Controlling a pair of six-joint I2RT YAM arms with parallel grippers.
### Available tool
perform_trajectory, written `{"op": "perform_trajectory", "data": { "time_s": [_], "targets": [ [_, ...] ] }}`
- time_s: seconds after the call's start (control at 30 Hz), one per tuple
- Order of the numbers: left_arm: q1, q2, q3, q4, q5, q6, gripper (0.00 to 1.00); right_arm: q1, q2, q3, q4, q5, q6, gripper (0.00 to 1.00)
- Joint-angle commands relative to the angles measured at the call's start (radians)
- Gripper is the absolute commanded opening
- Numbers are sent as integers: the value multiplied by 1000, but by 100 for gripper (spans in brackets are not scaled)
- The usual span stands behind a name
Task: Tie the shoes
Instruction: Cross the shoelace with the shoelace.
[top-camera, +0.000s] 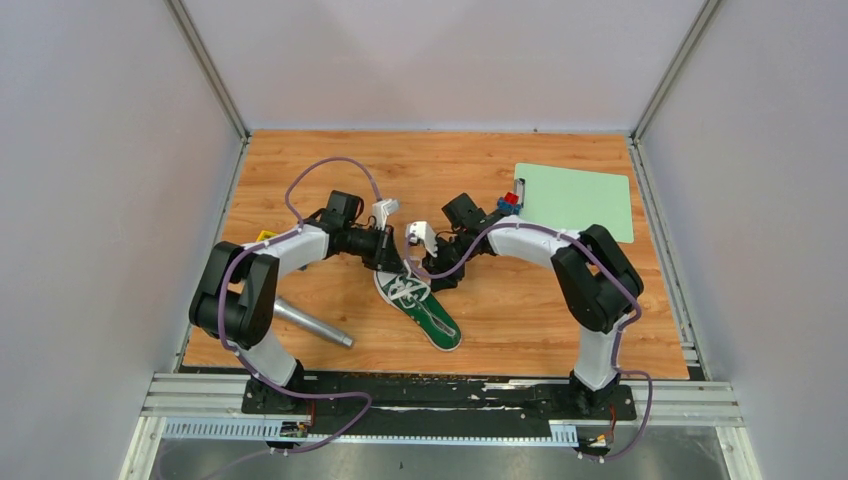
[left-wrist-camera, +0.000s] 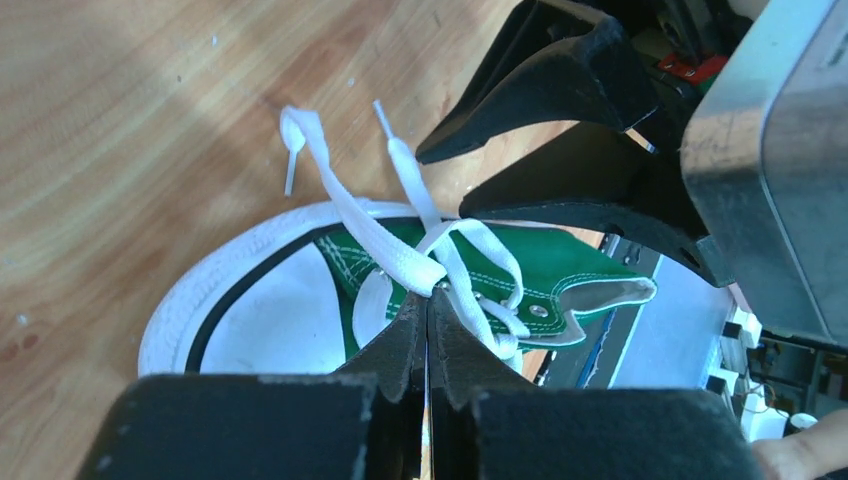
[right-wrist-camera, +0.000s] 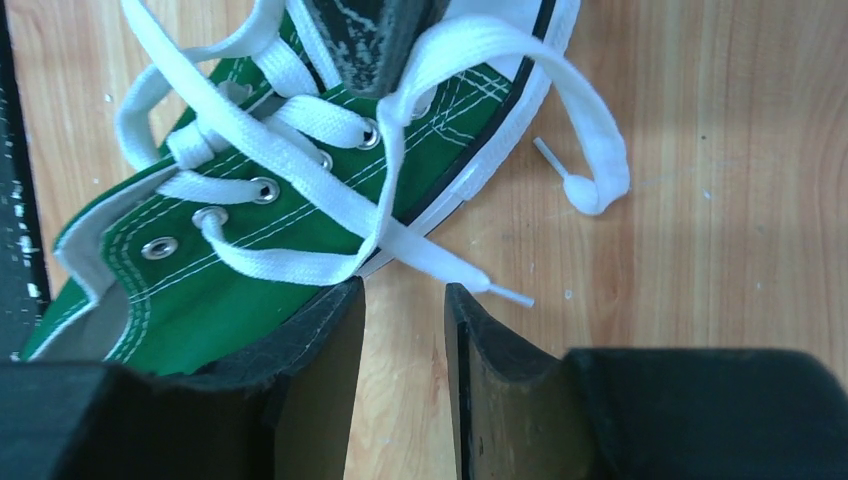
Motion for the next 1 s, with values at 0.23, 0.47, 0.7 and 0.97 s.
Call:
{"op": "perform_trajectory", "data": {
  "time_s": [0.23, 0.47, 0.7, 0.97],
  "targets": [
    [-4, 4, 5, -38, -42, 44, 0, 27, 105, 78, 57, 33, -103, 22],
    [-4, -22, 23, -55, -43, 73, 0, 1, -40, -29, 44, 114, -152, 0],
    [-42, -32, 39, -47, 17, 91, 0, -27, -198, -59, -44, 31, -75, 0],
    [-63, -46, 116, -154, -130, 168, 0, -16, -147, -70, 39, 110, -100, 30]
  ]
}}
